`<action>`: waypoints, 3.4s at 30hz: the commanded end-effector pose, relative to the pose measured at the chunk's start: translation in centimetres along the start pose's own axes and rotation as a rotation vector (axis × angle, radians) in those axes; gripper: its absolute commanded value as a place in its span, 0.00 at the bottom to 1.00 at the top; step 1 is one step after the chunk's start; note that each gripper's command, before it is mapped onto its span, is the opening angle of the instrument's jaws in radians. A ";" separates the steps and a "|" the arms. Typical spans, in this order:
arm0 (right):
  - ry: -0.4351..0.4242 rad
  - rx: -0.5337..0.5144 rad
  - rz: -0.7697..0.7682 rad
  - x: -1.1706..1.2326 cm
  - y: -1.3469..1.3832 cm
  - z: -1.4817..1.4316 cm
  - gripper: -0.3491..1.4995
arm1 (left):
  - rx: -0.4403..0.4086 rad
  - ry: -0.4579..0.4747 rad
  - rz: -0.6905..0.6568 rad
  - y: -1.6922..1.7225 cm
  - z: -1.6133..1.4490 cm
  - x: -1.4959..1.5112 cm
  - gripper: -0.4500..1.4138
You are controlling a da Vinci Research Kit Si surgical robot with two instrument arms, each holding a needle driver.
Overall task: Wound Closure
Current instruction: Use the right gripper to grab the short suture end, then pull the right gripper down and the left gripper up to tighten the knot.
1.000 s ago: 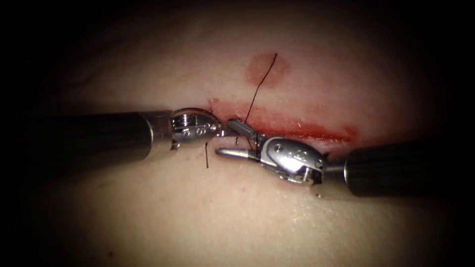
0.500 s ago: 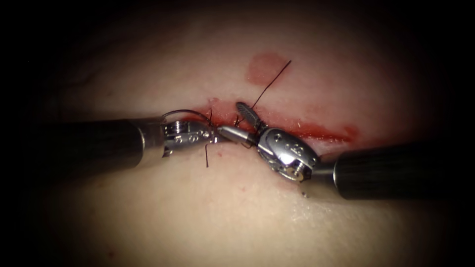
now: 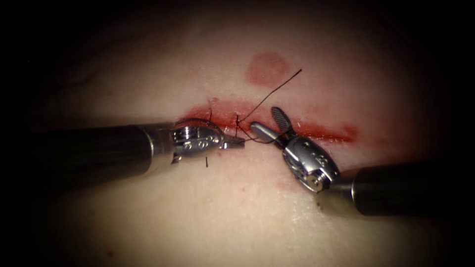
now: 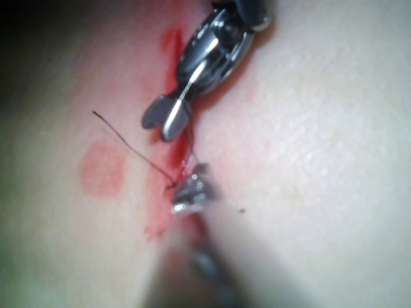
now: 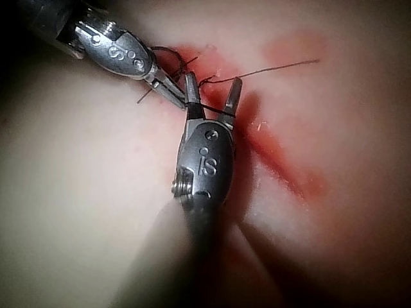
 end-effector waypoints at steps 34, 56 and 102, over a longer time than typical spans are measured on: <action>-0.140 0.018 0.098 -0.46 0.29 0.93 0.43 | -0.010 0.004 0.002 0.11 -0.02 -0.04 0.00; -0.319 -0.016 -0.081 -0.47 0.34 1.01 0.00 | -0.015 0.006 0.004 0.09 -0.06 -0.07 0.00; -0.375 0.348 -0.170 -0.29 -1.03 -0.34 0.00 | 0.092 -0.036 -0.096 -2.22 -0.29 -0.20 0.00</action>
